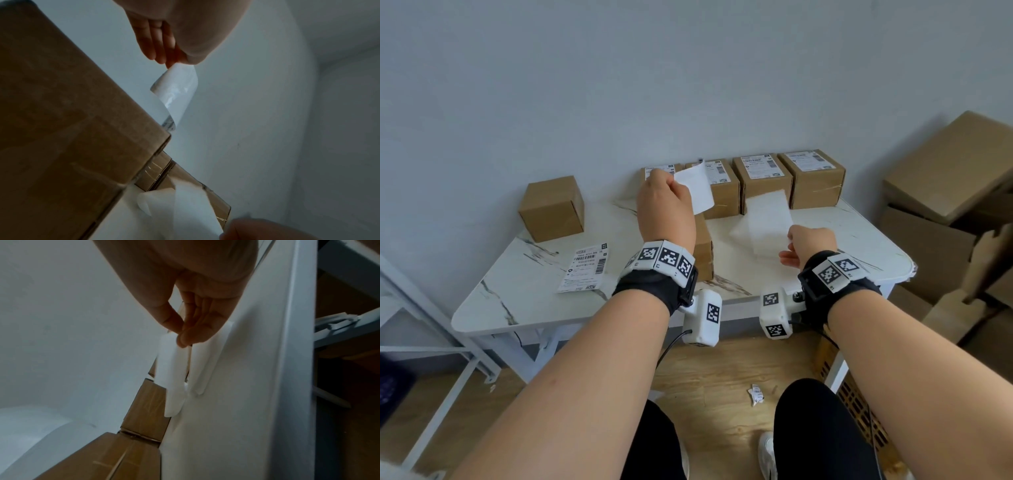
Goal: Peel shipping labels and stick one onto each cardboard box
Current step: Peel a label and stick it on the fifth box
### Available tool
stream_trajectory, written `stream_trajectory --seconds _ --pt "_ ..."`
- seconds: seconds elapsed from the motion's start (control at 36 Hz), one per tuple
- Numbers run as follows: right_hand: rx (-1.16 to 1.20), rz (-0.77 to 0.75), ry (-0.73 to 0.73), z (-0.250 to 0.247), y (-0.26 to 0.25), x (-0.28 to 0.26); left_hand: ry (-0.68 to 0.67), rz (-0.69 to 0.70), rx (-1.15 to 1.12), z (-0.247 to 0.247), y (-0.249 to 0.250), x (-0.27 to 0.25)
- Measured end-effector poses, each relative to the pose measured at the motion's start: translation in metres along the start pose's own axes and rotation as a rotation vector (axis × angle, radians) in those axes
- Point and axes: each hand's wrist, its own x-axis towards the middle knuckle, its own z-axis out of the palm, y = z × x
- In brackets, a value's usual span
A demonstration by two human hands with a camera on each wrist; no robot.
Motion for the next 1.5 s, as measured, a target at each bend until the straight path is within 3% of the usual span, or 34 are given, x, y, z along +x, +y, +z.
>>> stream_trajectory --seconds 0.14,0.25,0.39,0.58,0.75,0.92,1.03,1.19,1.31,1.5 --pt "-0.108 -0.056 0.043 0.002 -0.001 -0.001 -0.009 0.061 0.011 0.0 0.0 -0.001" --pt "-0.106 -0.29 0.09 0.007 -0.009 -0.008 -0.01 0.112 0.028 -0.003 0.001 -0.004" --pt "-0.023 -0.452 -0.15 0.02 -0.033 -0.045 -0.021 0.193 0.009 -0.007 0.001 -0.01" --pt "0.045 -0.442 -0.328 0.035 -0.059 -0.079 -0.034 0.314 0.003 -0.019 0.009 -0.016" --pt "0.088 -0.414 -0.349 0.04 -0.064 -0.09 -0.028 0.47 0.039 -0.028 0.01 -0.017" --pt "0.08 -0.405 -0.352 0.043 -0.066 -0.095 -0.04 0.482 0.057 -0.033 0.0 -0.019" --pt "0.039 -0.456 -0.353 0.047 -0.063 -0.097 -0.073 0.382 -0.002 -0.039 -0.004 -0.02" --pt "0.007 -0.465 -0.401 0.054 -0.059 -0.097 -0.129 0.064 -0.109 -0.052 -0.014 -0.004" --pt "-0.041 -0.467 -0.446 0.06 -0.057 -0.098 -0.267 -0.23 -0.237 -0.059 -0.02 0.006" --pt "-0.159 -0.545 -0.44 0.072 -0.048 -0.095 -0.278 -0.302 -0.24 -0.058 -0.037 0.004"
